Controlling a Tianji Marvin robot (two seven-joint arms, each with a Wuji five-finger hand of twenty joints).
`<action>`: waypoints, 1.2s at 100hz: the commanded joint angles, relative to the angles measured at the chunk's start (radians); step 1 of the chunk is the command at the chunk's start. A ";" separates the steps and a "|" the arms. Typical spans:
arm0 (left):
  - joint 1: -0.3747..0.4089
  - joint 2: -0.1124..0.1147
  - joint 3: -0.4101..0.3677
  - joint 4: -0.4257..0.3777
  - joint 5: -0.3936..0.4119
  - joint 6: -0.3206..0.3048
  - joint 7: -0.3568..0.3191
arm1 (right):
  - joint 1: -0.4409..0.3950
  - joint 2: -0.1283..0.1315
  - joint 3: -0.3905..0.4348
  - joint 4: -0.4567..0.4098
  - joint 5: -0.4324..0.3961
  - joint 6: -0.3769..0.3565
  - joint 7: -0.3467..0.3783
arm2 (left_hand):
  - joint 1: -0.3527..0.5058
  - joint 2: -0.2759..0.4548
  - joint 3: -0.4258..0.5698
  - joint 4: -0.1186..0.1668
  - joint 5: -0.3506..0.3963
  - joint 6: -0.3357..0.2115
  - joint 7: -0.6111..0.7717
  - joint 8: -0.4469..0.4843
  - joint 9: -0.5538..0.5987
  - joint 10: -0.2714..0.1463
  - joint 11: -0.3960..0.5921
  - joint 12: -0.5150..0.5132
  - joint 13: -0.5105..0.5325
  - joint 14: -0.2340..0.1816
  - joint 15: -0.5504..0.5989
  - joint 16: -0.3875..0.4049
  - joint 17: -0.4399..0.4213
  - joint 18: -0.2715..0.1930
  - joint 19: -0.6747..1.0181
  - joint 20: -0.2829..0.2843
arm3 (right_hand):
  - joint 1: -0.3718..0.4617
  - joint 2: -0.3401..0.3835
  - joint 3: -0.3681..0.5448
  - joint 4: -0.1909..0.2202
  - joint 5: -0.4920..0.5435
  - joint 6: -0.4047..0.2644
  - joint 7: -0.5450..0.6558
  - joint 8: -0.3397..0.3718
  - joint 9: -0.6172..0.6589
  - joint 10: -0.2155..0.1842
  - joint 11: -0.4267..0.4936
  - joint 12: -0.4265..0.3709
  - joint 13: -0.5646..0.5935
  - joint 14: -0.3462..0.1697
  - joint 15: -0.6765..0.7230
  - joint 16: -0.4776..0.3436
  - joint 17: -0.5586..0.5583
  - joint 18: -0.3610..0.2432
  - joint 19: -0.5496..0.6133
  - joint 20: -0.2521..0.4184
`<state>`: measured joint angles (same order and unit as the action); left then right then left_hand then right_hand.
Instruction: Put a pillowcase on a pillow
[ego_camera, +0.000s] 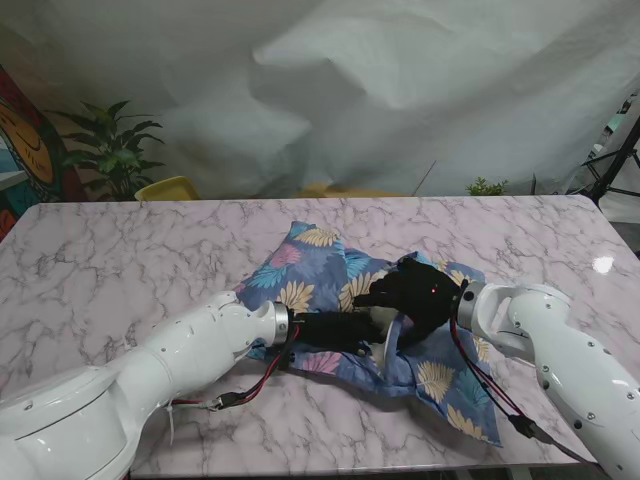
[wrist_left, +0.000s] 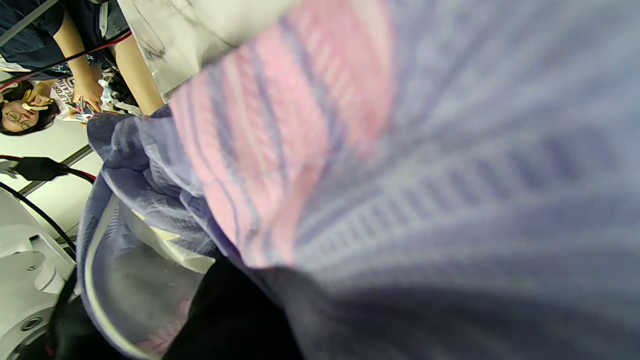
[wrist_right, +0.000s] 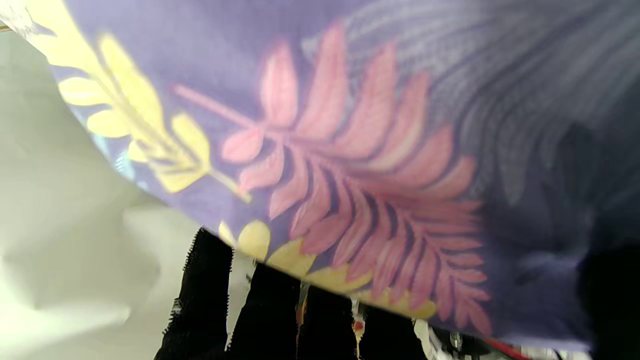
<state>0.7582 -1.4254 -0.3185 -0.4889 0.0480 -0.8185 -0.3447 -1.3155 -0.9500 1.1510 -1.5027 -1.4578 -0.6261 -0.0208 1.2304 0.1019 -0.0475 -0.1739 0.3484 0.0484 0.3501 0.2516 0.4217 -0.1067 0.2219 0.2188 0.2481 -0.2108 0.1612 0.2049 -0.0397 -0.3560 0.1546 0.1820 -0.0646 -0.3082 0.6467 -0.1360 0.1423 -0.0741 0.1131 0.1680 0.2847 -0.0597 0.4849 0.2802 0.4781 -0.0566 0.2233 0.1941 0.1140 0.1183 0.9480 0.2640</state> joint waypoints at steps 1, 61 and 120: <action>0.026 0.026 0.017 0.040 0.025 0.039 -0.028 | -0.032 -0.001 0.018 -0.047 -0.013 0.006 -0.019 | 0.061 0.000 -0.027 -0.022 0.034 0.058 0.039 0.018 0.044 0.140 0.047 0.022 0.053 0.250 0.133 0.040 0.062 0.085 0.101 -0.001 | -0.048 -0.041 0.021 -0.021 0.015 0.055 -0.159 0.021 -0.096 0.049 0.027 -0.008 -0.077 0.039 -0.034 -0.019 -0.049 -0.004 -0.025 -0.025; 0.057 0.111 -0.023 -0.136 0.080 0.145 0.067 | -0.377 -0.016 0.289 -0.268 -0.212 0.293 -0.110 | 0.061 -0.014 -0.018 -0.017 0.033 0.053 0.046 0.021 0.038 0.147 0.049 0.023 0.054 0.257 0.126 0.036 0.061 0.120 0.117 0.031 | 0.369 -0.027 -0.174 0.017 0.006 0.077 0.034 0.210 0.032 0.060 0.038 -0.001 0.041 0.056 -0.049 -0.030 0.032 -0.014 -0.009 -0.014; 0.086 0.175 -0.066 -0.289 0.113 0.201 0.089 | -0.054 0.002 -0.014 0.022 0.010 0.065 0.050 | 0.053 0.014 -0.095 -0.003 -0.021 0.051 0.011 0.004 -0.016 0.145 0.046 0.022 0.020 0.302 0.111 0.029 0.034 0.234 0.129 0.054 | 1.016 0.151 -0.665 0.101 -0.040 -0.032 0.433 -0.087 0.378 -0.020 -0.485 -0.225 0.133 -0.036 -0.194 -0.115 0.064 -0.065 -0.038 -0.025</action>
<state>0.8238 -1.2821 -0.3807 -0.7612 0.1465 -0.6398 -0.2372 -1.3756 -0.9429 1.1511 -1.4925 -1.4394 -0.5451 0.0204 1.2306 0.0888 -0.0833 -0.1740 0.3501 0.0853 0.3663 0.2618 0.4247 -0.0473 0.2541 0.2320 0.2610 -0.1111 0.2027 0.2062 -0.0302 -0.2667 0.2081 0.1978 0.8948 -0.1957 -0.0081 -0.0587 0.1510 -0.0842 0.5262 0.0977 0.6606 0.0291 0.0783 0.0985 0.6205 -0.0363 0.0719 0.0955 0.1848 0.0614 0.9227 0.2427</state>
